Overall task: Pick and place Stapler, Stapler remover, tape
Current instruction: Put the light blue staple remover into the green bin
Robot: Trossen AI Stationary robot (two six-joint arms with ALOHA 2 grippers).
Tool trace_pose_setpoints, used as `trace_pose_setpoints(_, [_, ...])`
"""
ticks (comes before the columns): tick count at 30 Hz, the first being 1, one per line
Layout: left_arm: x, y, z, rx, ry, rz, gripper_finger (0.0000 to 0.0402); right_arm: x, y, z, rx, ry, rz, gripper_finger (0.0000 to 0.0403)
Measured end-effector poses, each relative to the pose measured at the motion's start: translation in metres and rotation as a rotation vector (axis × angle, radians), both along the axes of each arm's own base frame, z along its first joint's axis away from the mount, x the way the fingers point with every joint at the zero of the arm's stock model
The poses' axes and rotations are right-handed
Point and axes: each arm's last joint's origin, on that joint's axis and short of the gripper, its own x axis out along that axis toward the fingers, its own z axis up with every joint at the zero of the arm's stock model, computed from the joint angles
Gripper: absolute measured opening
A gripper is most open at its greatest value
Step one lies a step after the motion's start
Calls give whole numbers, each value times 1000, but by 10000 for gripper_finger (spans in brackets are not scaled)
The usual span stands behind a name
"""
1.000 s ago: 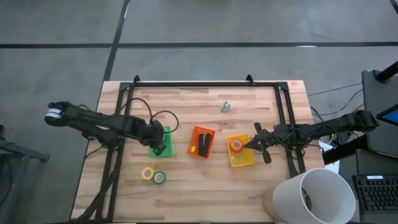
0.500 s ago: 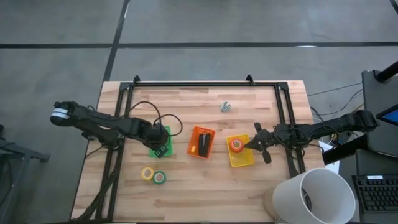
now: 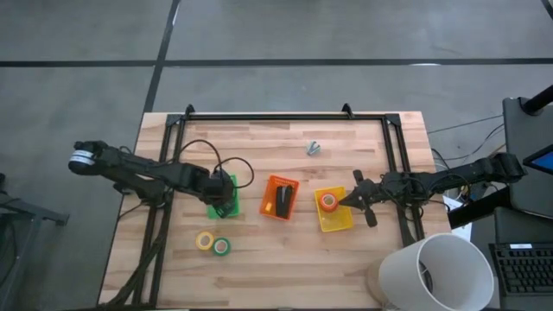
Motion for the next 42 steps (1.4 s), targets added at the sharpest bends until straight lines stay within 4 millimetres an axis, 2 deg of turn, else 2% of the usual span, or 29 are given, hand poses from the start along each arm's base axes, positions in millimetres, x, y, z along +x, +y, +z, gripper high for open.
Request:
trace_pose_setpoints(4, [4, 1, 6, 56, -88, 15, 159, 1, 0, 4, 13, -40, -2, 8])
trace_pose_setpoints(8, [13, 3, 16, 146, -245, 53, 159, 3, 0, 9, 106, -86, -37, 8])
trace_pose_setpoints(12, [29, 2, 29, 245, -481, 96, 156, 4, -3, 14, 140, -132, -149, 8])
trace_pose_setpoints(18, [48, -2, 32, 269, -839, -34, 149, 6, -7, 16, 87, -144, -285, 8])
trace_pose_setpoints(23, [44, -3, 31, 339, -1186, -51, 149, 17, -6, 27, 75, -121, -265, 8])
trace_pose_setpoints(26, [36, -3, 26, 363, -1332, -51, 147, 28, -6, 34, 9, -95, -281, 8])
trace_pose_setpoints(30, [32, -3, 19, 357, -1378, -67, 147, 46, -9, 38, -72, 27, -398, 8])
trace_pose_setpoints(34, [34, -8, 15, 305, -1375, -166, 147, 68, -17, 39, -105, 143, -434, 8])
trace_pose_setpoints(42, [36, -13, 13, 278, -1373, -210, 147, 115, -51, 43, -130, 465, -446, 9])
